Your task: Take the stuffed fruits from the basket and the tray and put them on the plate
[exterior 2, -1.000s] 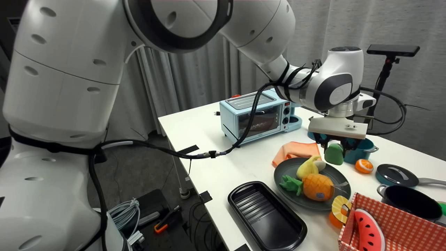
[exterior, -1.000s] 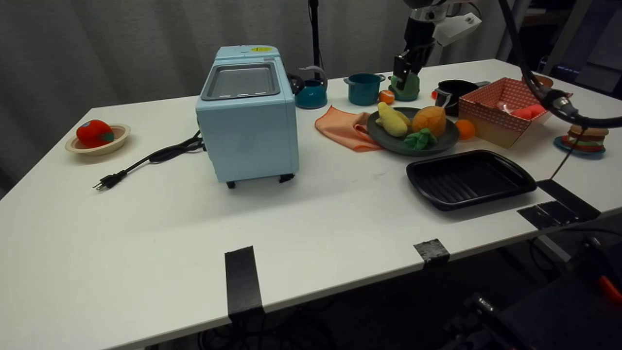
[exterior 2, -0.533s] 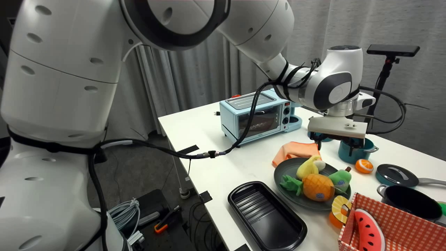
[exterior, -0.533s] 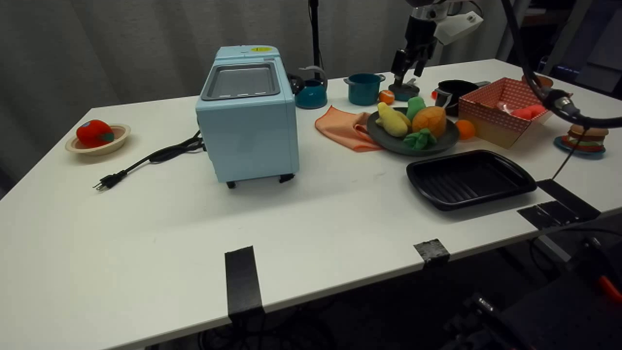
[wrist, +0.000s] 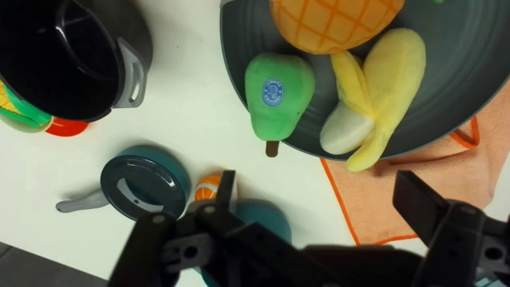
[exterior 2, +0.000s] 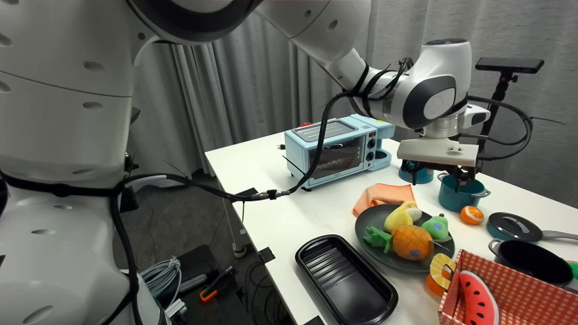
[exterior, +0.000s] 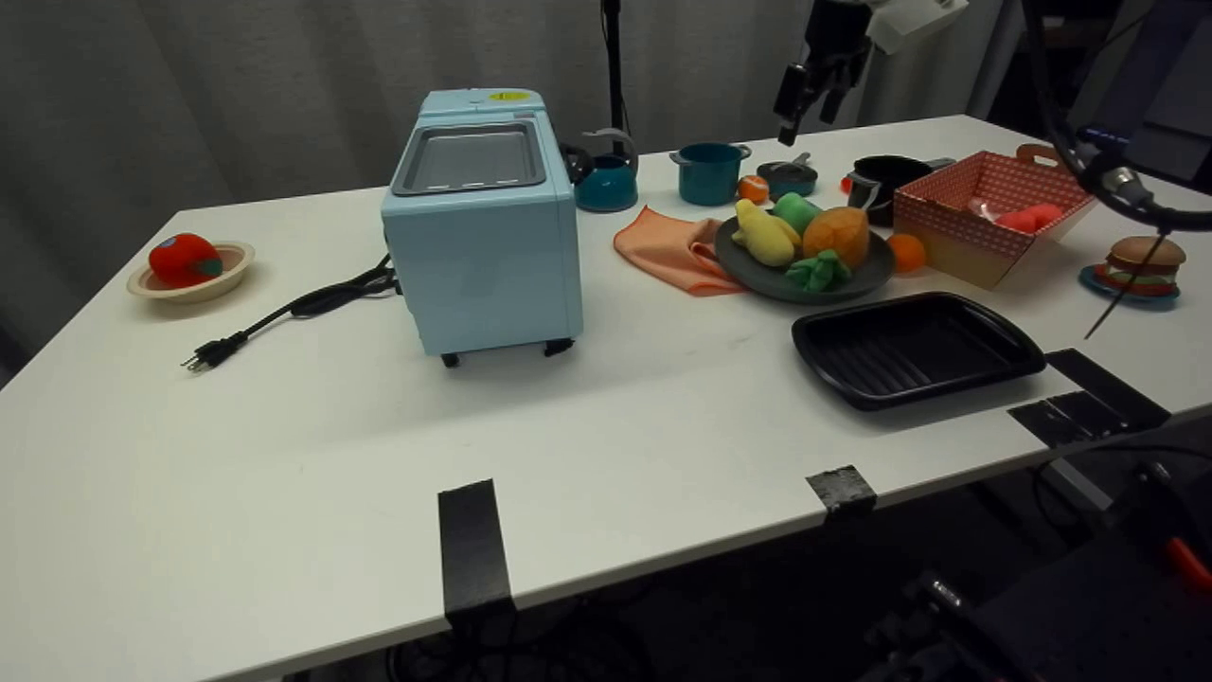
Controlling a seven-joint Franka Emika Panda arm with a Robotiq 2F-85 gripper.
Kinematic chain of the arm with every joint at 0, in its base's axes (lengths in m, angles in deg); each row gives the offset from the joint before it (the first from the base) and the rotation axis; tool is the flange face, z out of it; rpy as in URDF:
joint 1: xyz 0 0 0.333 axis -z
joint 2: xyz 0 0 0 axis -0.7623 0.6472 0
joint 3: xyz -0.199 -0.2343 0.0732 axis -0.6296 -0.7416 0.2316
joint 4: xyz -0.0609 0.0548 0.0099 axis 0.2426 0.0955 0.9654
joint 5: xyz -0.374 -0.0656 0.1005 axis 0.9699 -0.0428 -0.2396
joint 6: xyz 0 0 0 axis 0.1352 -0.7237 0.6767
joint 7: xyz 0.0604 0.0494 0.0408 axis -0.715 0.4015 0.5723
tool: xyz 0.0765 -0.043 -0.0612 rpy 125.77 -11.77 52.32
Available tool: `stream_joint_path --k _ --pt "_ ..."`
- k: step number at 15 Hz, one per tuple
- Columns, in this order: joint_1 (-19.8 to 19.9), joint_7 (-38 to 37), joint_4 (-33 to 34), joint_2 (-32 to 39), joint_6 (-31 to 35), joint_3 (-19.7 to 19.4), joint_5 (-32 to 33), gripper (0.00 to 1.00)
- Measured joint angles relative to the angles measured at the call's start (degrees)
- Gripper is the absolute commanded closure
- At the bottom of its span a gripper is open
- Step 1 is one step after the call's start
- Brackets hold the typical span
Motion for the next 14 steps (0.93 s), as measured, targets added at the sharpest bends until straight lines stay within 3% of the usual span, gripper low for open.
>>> stream_joint_path --k 10,14 --pt "1.8 0.0 -6.9 -8.8 3.1 -0.4 -0.9 0.0" --pt "1.6 0.0 -7.2 -8.8 3.1 -0.5 -0.9 0.0"
